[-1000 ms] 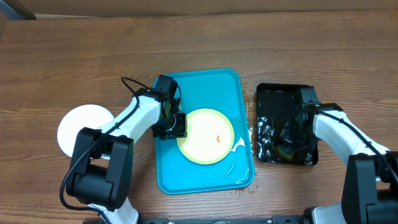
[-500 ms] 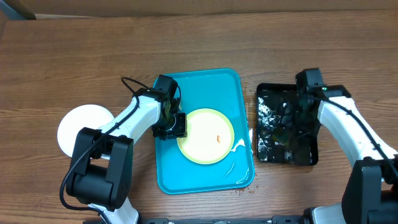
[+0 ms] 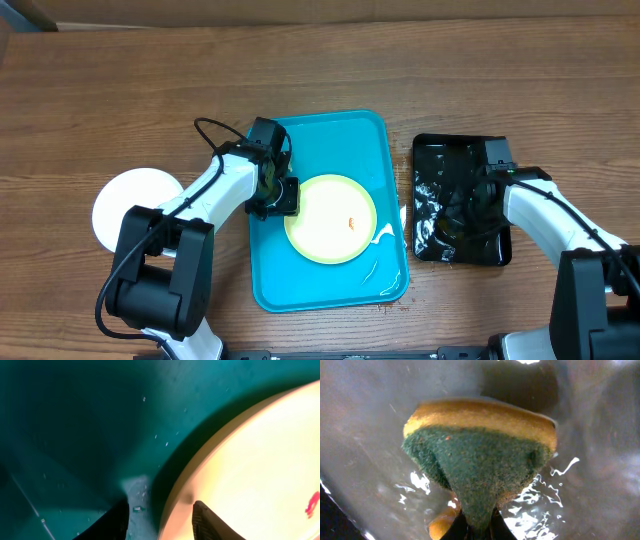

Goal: Clean dirty plates on tray and stack at the side
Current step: 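Dip and wet the sponge in the black tray water with right gripper, then scrub the yellow plate with the sponge in the right gripper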

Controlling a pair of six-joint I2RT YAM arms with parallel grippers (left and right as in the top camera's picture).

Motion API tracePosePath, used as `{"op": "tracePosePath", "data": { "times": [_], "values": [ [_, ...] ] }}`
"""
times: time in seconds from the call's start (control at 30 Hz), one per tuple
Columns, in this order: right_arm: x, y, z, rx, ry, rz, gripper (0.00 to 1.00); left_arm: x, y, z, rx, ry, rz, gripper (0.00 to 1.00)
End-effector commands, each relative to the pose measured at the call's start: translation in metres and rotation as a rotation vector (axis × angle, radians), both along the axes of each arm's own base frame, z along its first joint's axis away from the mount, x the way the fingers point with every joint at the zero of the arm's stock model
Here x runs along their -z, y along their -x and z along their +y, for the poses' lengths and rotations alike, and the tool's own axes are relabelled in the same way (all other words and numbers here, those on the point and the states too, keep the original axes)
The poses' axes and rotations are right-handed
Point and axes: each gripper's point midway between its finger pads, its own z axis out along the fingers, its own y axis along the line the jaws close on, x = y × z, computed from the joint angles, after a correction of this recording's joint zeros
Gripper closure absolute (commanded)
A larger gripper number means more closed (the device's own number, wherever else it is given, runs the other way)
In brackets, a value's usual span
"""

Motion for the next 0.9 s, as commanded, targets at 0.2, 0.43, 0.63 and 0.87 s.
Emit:
{"op": "tracePosePath", "data": {
  "times": [0.2, 0.43, 0.63, 0.87],
  "values": [
    [-0.073, -0.024, 0.009, -0.118, -0.027, -0.039, 0.96, 0.01, 0.012, 0.007, 0.066, -0.036, 0.012, 0.96],
    [-0.112, -0.03, 0.085, -0.323, -0.278, -0.112, 0.96, 0.01, 0.016, 0.011, 0.045, -0.054, 0.03, 0.96],
    [-0.111, -0.019, 0.17, -0.437, -0.335, -0.173, 0.96, 0.01, 0.016, 0.011, 0.045, -0.054, 0.03, 0.96],
    [-0.067, -0.012, 0.233, -0.453, -0.303, -0.168, 0.96, 0.01, 0.016, 0.011, 0.045, -0.053, 0.03, 0.96]
  ]
}}
